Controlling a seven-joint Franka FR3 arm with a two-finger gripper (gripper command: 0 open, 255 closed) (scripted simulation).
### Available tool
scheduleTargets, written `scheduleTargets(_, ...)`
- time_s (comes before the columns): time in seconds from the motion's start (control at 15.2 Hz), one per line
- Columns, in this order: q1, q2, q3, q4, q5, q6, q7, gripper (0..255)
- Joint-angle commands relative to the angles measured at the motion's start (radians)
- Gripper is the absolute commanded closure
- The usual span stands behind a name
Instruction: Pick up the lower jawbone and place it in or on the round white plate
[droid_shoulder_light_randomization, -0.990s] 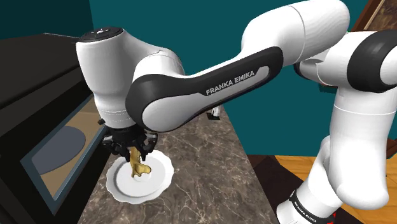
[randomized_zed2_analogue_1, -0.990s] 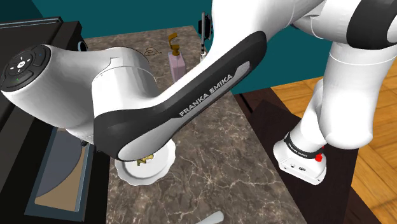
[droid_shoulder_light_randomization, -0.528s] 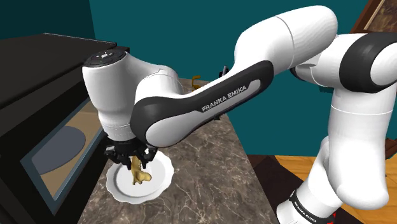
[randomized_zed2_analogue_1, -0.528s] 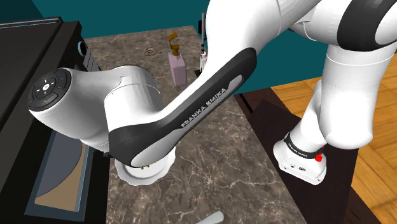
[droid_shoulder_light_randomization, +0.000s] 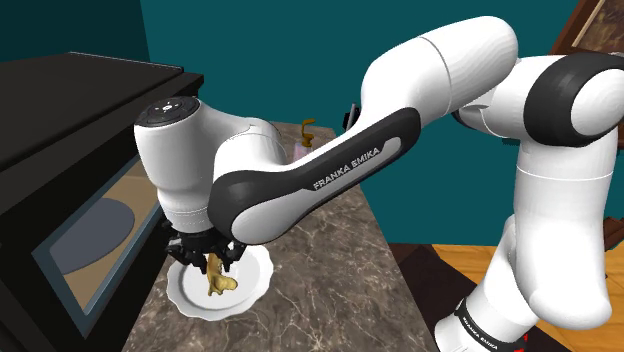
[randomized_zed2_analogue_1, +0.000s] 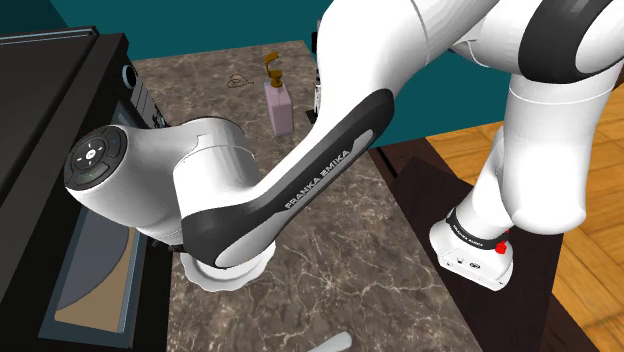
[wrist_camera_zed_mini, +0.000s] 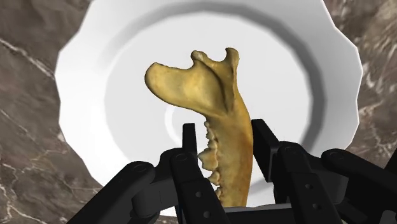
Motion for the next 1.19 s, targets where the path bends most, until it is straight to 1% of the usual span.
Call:
scheduleTargets(0.0,0.0,0.0,0.0,0.0,0.0,0.0,0.0,255)
scheduleTargets(0.13,0.0,0.0,0.0,0.0,0.0,0.0,0.0,255)
scheduleTargets(0.2,0.0,0.0,0.0,0.0,0.0,0.0,0.0,0)
scheduleTargets(0.53,0.0,0.0,0.0,0.0,0.0,0.0,0.0,0)
scheduleTargets(0.79,0.007,-0.038,0.019,0.077,0.035,-0.107,-0.023,0)
scheduleTargets(1.12,0.007,-0.038,0.019,0.077,0.035,-0.107,-0.023,0)
